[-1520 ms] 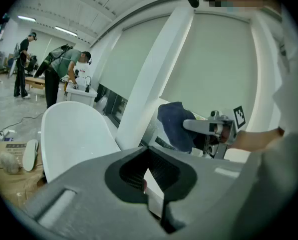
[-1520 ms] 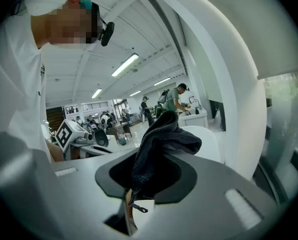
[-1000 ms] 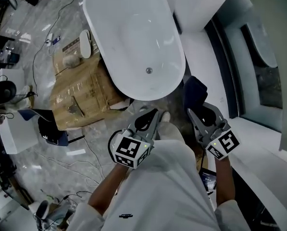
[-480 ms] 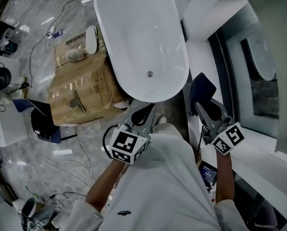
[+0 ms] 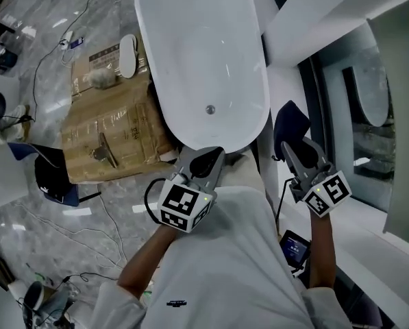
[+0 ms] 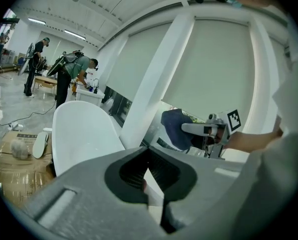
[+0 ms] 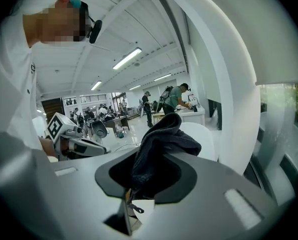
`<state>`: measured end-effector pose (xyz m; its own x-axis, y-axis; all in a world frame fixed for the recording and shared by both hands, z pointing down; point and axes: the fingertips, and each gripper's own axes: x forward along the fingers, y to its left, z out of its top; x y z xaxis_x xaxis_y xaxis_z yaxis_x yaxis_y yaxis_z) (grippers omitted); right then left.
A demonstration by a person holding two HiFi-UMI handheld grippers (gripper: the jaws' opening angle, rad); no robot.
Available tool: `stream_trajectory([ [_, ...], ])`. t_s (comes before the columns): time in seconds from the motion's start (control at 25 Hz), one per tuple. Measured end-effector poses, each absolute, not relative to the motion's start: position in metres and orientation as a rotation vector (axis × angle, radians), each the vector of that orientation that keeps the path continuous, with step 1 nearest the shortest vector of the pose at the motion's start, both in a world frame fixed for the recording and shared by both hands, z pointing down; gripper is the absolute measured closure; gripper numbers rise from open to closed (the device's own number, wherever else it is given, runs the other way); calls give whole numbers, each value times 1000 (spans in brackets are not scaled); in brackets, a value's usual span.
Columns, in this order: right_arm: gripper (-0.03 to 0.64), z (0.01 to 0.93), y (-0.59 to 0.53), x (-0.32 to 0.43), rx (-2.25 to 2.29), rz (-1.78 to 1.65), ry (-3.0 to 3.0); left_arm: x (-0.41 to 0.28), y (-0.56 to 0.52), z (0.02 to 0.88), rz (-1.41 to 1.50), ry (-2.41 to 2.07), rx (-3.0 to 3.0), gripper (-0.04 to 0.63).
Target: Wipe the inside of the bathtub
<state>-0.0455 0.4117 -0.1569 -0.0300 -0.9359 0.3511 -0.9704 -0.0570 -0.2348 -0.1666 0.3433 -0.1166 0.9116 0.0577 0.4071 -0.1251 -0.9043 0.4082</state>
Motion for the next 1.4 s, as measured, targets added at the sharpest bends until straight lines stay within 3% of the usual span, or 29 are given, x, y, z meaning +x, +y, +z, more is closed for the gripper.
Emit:
stream_trajectory([
  [0.68,541,-76,282,176,1784,667,-2351,69,254,-93,732,-356,2591,597],
  [1.0,541,-24,222,223,1710,747,-2361,85,230,-51,815,-498,2469,597],
  [1.4,541,8,157,190,1622,725,-2241,65,157,-23,728,-450,2451,597],
])
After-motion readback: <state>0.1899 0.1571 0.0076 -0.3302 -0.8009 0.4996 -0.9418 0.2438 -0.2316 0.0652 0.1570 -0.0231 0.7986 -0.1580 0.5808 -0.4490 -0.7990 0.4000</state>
